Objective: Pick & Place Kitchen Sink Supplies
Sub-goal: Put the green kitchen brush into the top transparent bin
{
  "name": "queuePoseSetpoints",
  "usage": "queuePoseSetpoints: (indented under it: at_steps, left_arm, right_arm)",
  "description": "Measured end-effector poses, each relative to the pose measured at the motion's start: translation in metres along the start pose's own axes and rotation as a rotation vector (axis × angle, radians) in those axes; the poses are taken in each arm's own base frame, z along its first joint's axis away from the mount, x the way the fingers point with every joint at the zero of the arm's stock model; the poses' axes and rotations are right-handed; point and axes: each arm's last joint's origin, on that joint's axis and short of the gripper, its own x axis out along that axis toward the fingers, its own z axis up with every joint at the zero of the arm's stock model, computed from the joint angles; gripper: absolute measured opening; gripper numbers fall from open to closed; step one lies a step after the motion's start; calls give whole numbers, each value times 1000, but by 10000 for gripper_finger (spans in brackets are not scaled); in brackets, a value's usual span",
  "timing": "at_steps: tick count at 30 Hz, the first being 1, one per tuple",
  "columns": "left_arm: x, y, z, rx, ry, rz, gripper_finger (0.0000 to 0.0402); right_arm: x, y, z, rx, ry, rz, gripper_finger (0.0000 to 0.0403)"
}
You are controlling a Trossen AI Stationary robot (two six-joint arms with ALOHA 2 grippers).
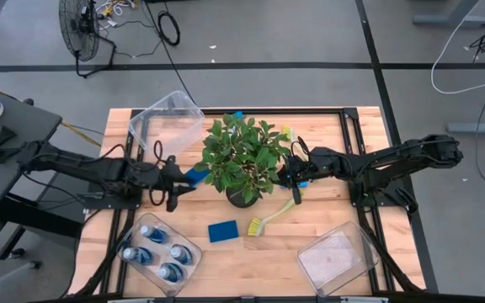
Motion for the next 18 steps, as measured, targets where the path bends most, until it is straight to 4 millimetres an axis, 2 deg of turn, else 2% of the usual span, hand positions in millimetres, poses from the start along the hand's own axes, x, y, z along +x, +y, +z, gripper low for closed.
queuePoseSetpoints:
  at_steps: [8,18]
  left_arm:
    - [8,-3,4,42,33,10,180]
    - [8,-6,11,21,-41,-32,178]
  right_arm:
    - [0,0,0,0,1,2,8]
    - [-3,2,3,-4,-10,43,9]
